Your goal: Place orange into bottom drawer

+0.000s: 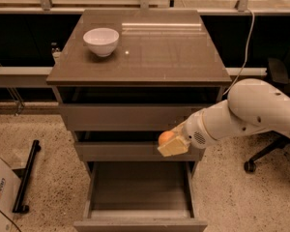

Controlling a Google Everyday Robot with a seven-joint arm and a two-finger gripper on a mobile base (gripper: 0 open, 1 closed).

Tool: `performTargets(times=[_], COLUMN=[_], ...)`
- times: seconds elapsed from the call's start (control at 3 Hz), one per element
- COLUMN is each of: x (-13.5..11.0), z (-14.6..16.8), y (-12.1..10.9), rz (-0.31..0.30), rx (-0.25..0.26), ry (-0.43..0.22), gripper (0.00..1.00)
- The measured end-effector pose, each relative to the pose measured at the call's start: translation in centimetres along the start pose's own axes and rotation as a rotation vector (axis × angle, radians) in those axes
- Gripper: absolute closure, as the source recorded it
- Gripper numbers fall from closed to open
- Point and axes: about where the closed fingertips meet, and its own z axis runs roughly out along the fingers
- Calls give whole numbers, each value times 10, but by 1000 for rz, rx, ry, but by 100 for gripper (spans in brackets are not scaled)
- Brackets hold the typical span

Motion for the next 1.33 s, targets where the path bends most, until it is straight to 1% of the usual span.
performTargets(times=[0.33, 0.67, 1.0, 1.33], x=[4, 4, 22, 52], z=[4, 21, 44, 67], y=[-1, 0, -10, -25], rz=[7, -36, -40, -15], rx=[-2, 34, 70, 99], ry=[1, 67, 46, 15], gripper=[100, 100, 100, 100])
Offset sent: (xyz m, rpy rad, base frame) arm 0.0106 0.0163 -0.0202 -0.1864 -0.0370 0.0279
